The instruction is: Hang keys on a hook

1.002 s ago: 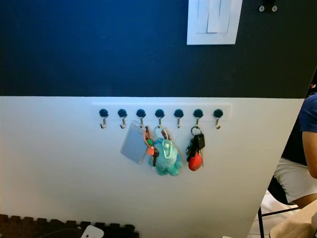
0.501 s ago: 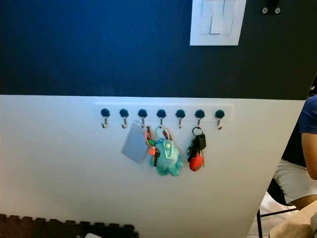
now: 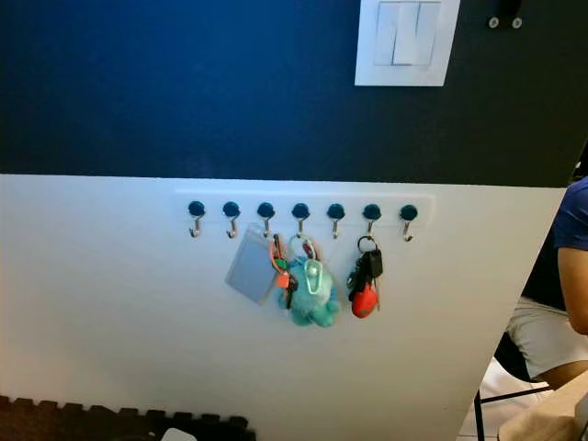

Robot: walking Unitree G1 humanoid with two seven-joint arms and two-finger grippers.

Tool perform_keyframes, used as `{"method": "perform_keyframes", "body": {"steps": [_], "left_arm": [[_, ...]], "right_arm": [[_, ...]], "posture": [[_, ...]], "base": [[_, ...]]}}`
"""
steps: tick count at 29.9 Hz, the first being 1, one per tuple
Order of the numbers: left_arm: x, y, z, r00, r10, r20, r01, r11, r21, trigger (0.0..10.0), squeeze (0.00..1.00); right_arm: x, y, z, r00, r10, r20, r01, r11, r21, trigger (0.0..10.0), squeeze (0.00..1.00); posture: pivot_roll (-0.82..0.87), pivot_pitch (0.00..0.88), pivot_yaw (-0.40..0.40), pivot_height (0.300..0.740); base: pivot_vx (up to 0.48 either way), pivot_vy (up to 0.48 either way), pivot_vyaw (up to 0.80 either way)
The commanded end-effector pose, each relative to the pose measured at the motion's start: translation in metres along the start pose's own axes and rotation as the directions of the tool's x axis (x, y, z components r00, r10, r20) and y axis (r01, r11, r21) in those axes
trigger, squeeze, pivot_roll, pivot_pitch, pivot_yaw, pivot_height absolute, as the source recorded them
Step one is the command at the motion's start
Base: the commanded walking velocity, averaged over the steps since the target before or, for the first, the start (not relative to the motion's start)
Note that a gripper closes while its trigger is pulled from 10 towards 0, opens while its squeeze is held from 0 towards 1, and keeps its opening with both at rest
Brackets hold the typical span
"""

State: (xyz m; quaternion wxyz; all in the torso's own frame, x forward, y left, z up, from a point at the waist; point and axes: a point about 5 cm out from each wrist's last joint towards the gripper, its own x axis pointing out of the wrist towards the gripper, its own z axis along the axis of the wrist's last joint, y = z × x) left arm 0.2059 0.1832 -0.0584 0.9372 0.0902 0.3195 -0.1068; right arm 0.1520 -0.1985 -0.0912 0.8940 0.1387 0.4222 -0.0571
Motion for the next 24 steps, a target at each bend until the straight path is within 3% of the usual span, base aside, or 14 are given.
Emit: {"method": "perform_keyframes", "body": {"steps": [1,11,24], "left_arm": [[-0.004,0.007,-0.007,1.000,0.010,-0.026,-0.009,1.000,0.015,10.0,0.00],[0.002,0.006,0.005,1.000,0.028,0.004,-0.028,1.000,-0.001,10.0,0.00],[0.009,0.004,0.017,0.999,0.029,0.020,-0.028,0.999,-0.024,10.0,0.00]], "right_arm": [[0.000,-0.001,-0.002,1.000,-0.013,-0.007,0.013,1.000,0.020,10.0,0.00],[0.001,-0.001,0.004,1.000,-0.015,-0.005,0.015,1.000,0.000,10.0,0.00],[0.004,0.002,0.013,0.999,-0.014,0.028,0.014,1.000,0.005,10.0,0.00]], "posture": [[0.08,0.000,0.001,0.740],[0.10,0.000,-0.036,0.740],[0.08,0.000,-0.012,0.740]], "base": [[0.000,0.000,0.00],[0.000,0.000,0.00],[0.000,0.000,0.00]]}}
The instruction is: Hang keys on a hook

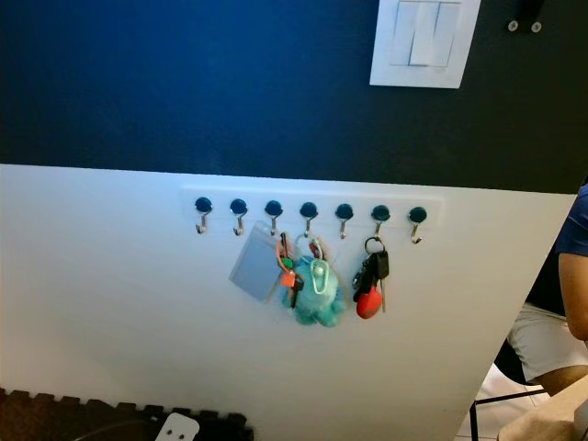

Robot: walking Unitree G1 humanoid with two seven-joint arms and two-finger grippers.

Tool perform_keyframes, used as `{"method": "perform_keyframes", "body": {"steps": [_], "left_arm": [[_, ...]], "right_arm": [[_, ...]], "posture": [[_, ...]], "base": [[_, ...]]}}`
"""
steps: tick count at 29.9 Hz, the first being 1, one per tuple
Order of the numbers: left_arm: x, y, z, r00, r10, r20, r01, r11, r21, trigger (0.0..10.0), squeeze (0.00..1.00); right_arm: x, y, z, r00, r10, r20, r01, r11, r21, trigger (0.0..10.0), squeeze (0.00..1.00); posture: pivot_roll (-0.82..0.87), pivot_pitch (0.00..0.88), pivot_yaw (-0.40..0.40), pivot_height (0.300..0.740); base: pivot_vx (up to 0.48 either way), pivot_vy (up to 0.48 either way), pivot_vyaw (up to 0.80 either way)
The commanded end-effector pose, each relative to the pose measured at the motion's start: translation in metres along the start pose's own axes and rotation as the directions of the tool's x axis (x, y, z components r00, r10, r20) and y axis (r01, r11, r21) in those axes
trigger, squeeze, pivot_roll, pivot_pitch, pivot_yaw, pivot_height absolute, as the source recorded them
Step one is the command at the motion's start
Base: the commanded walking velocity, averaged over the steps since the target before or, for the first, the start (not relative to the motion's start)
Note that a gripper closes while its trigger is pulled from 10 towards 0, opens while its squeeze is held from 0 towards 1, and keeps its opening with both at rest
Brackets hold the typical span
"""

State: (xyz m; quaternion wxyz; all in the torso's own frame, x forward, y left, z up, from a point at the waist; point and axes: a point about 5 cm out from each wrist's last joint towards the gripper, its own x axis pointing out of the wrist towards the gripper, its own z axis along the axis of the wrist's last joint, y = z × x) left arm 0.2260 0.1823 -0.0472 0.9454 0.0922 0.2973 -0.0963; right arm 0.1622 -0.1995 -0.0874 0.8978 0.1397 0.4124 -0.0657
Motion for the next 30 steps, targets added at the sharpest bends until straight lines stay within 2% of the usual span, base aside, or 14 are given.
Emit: {"method": "perform_keyframes", "body": {"steps": [1,13,17,18,20,21,22,24,25,27,29,30], "left_arm": [[0.000,-0.002,-0.003,1.000,0.003,-0.024,-0.004,1.000,-0.031,10.0,0.00],[-0.008,-0.007,-0.020,0.998,-0.034,-0.060,0.036,0.999,0.029,10.0,0.00],[-0.008,-0.007,-0.020,0.997,-0.031,-0.068,0.032,0.999,0.019,10.0,0.00],[-0.008,-0.004,-0.021,0.997,-0.004,-0.082,0.002,1.000,-0.021,10.0,0.00],[-0.008,-0.003,-0.022,0.996,0.006,-0.086,-0.009,0.999,-0.038,10.0,0.00],[-0.008,0.001,-0.022,0.995,0.038,-0.087,-0.046,0.995,-0.090,10.0,0.00],[-0.008,0.001,-0.022,0.995,0.038,-0.087,-0.046,0.995,-0.090,10.0,0.00],[-0.009,0.006,-0.024,0.991,0.098,-0.089,-0.114,0.975,-0.190,10.0,0.00],[-0.009,0.006,-0.024,0.991,0.098,-0.089,-0.114,0.975,-0.190,10.0,0.00],[-0.011,0.009,-0.026,0.987,0.130,-0.096,-0.151,0.956,-0.253,10.0,0.00],[-0.013,0.008,-0.029,0.987,0.125,-0.098,-0.147,0.955,-0.259,10.0,0.00],[-0.013,0.007,-0.029,0.990,0.105,-0.096,-0.124,0.968,-0.220,10.0,0.00]], "right_arm": [[0.001,0.001,0.004,1.000,-0.003,0.008,0.003,1.000,-0.005,10.0,0.00],[0.000,0.006,-0.003,1.000,0.004,0.005,-0.004,1.000,-0.005,10.0,0.00],[-0.001,0.006,-0.007,1.000,0.003,0.005,-0.003,1.000,0.004,10.0,0.00],[-0.002,0.006,-0.009,1.000,0.000,0.003,0.000,1.000,0.007,10.0,0.00],[-0.002,0.005,-0.010,1.000,-0.001,0.002,0.001,1.000,0.007,10.0,0.00],[-0.002,0.005,-0.010,1.000,0.001,0.005,-0.001,1.000,0.006,10.0,0.00],[-0.002,0.005,-0.010,1.000,0.001,0.005,-0.001,1.000,0.006,10.0,0.00],[-0.002,0.006,-0.005,0.999,0.022,0.027,-0.022,1.000,-0.022,10.0,0.00],[-0.002,0.006,-0.005,0.999,0.022,0.027,-0.022,1.000,-0.022,10.0,0.00],[0.000,0.009,0.002,0.997,0.056,0.046,-0.052,0.996,-0.070,10.0,0.00],[0.001,0.010,0.005,0.997,0.068,0.048,-0.063,0.993,-0.097,10.0,0.00],[0.002,0.009,0.007,0.997,0.068,0.046,-0.063,0.993,-0.104,10.0,0.00]], "posture": [[0.07,0.000,-0.007,0.740],[0.06,0.008,0.041,0.740],[0.05,0.006,0.044,0.740],[0.05,0.000,0.044,0.740],[0.05,0.000,0.044,0.740],[0.04,0.003,0.037,0.740],[0.04,0.003,0.037,0.740],[0.05,0.000,0.018,0.740],[0.05,0.000,0.018,0.740],[0.05,0.000,0.008,0.740],[0.04,0.000,0.002,0.740],[0.04,0.000,0.002,0.740]], "base": [[0.000,0.000,0.00],[0.000,0.000,0.00],[0.000,0.000,0.00],[0.000,0.000,0.00],[0.000,0.000,0.00],[0.000,0.000,0.00],[0.000,0.000,0.00],[0.000,0.000,0.00],[0.000,0.000,0.00],[0.000,0.000,0.00],[0.000,0.000,0.00],[0.000,0.000,0.00]]}}
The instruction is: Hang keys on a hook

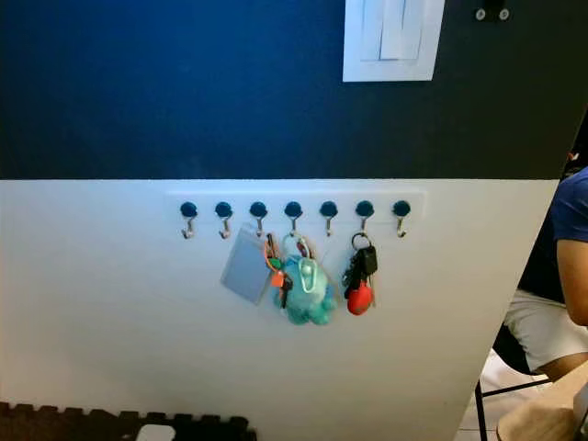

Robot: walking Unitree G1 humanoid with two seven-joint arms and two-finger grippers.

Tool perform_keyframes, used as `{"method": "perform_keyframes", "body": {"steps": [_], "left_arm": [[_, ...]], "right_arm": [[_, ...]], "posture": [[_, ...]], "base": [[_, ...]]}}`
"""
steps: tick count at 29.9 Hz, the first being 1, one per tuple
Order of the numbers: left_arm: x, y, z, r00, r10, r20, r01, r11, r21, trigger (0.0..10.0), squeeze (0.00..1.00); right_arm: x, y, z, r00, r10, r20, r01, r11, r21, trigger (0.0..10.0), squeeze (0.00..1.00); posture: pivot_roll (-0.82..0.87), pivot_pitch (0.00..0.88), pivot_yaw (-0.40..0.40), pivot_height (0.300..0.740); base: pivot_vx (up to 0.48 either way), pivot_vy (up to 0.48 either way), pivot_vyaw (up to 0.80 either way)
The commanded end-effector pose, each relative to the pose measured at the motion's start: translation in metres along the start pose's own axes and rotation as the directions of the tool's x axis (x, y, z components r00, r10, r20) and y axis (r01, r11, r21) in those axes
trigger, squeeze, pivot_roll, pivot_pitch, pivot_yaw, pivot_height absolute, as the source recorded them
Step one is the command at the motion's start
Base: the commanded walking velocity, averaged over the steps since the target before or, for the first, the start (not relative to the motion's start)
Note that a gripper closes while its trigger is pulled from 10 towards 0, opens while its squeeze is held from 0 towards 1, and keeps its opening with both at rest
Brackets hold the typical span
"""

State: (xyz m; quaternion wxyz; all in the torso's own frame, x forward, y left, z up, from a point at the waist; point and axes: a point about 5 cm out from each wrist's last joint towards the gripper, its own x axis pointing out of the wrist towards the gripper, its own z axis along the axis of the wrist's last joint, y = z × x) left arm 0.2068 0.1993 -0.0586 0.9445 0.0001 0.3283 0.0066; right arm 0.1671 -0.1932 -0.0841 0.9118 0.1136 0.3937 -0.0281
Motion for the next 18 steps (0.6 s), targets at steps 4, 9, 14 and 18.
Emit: {"method": "perform_keyframes", "body": {"steps": [4,9,14,18], "left_arm": [[-0.0033,-0.0057,-0.0082,0.998,-0.051,-0.023,0.052,0.997,0.065,10.0,0.00],[-0.0032,-0.0096,-0.0083,0.998,-0.058,-0.018,0.059,0.995,0.084,10.0,0.00],[-0.0034,-0.0127,-0.0073,0.997,-0.078,-0.007,0.079,0.992,0.101,10.0,0.00],[-0.0039,-0.0125,-0.0069,0.996,-0.086,-0.002,0.086,0.990,0.111,10.0,0.00]], "right_arm": [[0.0013,0.0007,0.0049,1.000,0.014,0.012,-0.013,0.999,-0.029,10.0,0.00],[0.0008,0.0001,0.0031,1.000,0.013,0.002,-0.013,0.999,-0.036,10.0,0.00],[-0.0004,0.0011,-0.0018,1.000,0.016,-0.012,-0.016,0.999,-0.038,10.0,0.00],[-0.0010,0.0021,-0.0046,1.000,0.019,-0.021,-0.020,0.999,-0.038,10.0,0.00]], "posture": [[0.05,0.000,-0.011,0.740],[0.05,0.000,-0.013,0.740],[0.06,0.000,-0.016,0.740],[0.07,0.000,-0.019,0.740]], "base": [[0.000,0.000,0.00],[0.000,0.000,0.00],[0.000,0.000,0.00],[0.000,0.000,0.00]]}}
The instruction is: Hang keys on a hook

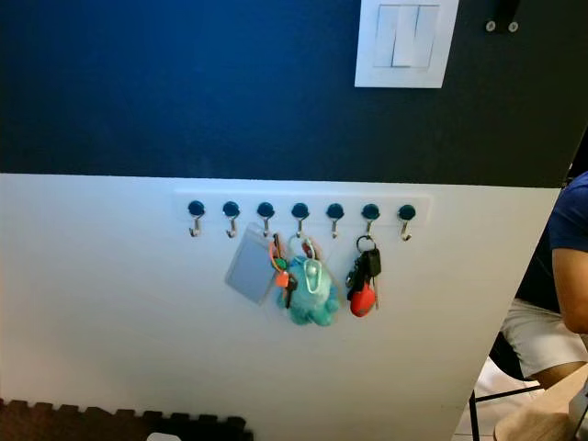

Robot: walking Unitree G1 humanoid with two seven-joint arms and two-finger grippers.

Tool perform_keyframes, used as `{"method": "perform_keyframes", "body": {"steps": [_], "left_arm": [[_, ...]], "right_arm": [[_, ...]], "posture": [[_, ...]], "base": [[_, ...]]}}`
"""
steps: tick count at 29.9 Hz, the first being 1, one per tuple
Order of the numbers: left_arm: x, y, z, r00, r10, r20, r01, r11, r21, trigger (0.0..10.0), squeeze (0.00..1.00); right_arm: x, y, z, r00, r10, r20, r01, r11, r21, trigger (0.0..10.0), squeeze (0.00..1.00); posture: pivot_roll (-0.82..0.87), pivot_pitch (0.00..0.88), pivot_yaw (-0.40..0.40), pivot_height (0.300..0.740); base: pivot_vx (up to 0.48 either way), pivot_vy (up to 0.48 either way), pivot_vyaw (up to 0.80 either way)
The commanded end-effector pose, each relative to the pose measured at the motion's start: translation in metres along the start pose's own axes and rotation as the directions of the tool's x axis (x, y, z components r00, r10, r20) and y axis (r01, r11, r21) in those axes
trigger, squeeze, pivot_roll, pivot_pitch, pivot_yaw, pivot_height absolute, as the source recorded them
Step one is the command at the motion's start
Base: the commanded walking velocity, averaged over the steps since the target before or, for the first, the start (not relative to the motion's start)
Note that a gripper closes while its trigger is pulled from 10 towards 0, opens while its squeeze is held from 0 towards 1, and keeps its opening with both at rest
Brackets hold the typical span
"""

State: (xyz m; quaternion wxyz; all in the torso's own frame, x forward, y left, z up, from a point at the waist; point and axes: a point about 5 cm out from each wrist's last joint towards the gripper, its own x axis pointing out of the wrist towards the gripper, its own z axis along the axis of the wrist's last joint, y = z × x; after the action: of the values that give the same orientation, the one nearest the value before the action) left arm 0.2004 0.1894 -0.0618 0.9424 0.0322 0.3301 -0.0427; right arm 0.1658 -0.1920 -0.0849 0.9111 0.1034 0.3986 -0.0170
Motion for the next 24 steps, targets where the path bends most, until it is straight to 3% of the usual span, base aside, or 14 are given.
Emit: {"method": "perform_keyframes", "body": {"steps": [1,7,24], "left_arm": [[-0.0006,-0.0025,0.0001,1.000,-0.017,0.010,0.016,1.000,0.023,10.0,0.00],[-0.0013,-0.0011,0.0002,1.000,-0.022,0.014,0.021,0.999,0.032,10.0,0.00],[-0.0019,-0.0012,0.0003,0.999,-0.038,0.016,0.037,0.998,0.043,10.0,0.00]], "right_arm": [[-0.0007,0.0018,-0.0034,1.000,0.010,-0.011,-0.010,1.000,-0.010,10.0,0.00],[-0.0003,0.0028,-0.0033,1.000,0.012,-0.012,-0.012,1.000,-0.008,10.0,0.00],[-0.0009,0.0041,-0.0061,1.000,0.013,-0.018,-0.013,1.000,-0.003,10.0,0.00]], "posture": [[0.07,0.000,-0.019,0.740],[0.07,0.000,-0.016,0.740],[0.08,0.000,-0.015,0.740]], "base": [[0.000,0.000,0.00],[0.000,0.000,0.00],[0.000,0.306,0.00]]}}
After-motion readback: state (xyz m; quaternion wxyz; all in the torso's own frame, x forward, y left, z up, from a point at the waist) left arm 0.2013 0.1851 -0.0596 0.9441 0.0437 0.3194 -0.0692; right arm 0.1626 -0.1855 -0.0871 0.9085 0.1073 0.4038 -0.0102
